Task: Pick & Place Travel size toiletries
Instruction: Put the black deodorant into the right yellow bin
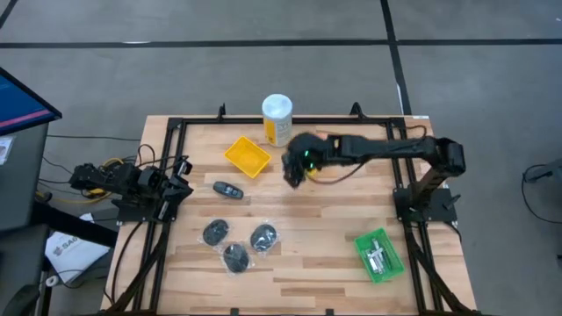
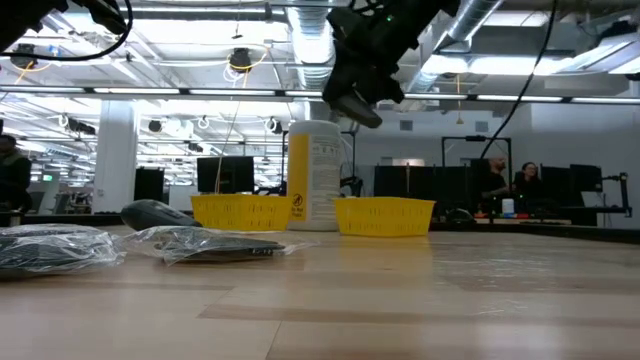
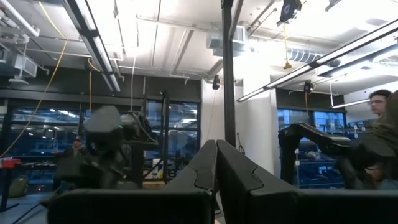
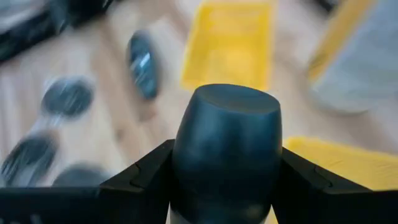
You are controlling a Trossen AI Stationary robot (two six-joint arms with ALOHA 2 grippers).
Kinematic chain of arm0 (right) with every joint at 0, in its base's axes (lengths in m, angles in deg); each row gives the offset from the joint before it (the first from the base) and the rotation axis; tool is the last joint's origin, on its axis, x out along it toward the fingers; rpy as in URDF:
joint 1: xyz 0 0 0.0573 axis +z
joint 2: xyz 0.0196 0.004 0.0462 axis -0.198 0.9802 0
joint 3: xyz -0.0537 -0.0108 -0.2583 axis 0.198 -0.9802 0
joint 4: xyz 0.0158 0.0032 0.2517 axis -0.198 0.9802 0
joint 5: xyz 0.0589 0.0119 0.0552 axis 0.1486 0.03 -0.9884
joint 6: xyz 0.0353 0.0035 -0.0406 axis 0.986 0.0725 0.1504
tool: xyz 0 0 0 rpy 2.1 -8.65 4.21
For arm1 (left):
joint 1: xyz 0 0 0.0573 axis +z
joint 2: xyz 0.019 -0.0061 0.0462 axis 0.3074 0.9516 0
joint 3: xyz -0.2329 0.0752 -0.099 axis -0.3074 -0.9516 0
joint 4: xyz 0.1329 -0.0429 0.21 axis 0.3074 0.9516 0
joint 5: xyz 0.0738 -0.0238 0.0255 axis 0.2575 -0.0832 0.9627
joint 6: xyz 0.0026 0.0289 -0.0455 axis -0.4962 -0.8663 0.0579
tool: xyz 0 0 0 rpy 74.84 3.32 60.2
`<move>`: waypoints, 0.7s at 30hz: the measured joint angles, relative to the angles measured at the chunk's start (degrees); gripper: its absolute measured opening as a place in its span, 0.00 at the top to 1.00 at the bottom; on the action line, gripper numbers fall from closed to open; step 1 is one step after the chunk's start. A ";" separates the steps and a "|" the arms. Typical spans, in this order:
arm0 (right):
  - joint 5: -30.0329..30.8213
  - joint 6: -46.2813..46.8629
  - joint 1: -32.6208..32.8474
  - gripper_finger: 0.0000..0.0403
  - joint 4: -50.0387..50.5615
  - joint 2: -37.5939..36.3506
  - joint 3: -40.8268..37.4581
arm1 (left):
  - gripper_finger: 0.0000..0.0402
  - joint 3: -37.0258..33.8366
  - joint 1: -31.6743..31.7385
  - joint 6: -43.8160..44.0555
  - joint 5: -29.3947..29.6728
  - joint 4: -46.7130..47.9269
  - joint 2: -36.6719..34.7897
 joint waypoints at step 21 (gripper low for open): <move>9.09 5.69 -14.45 0.51 8.47 10.04 -0.08 | 0.99 0.00 0.00 0.07 2.56 -0.01 0.00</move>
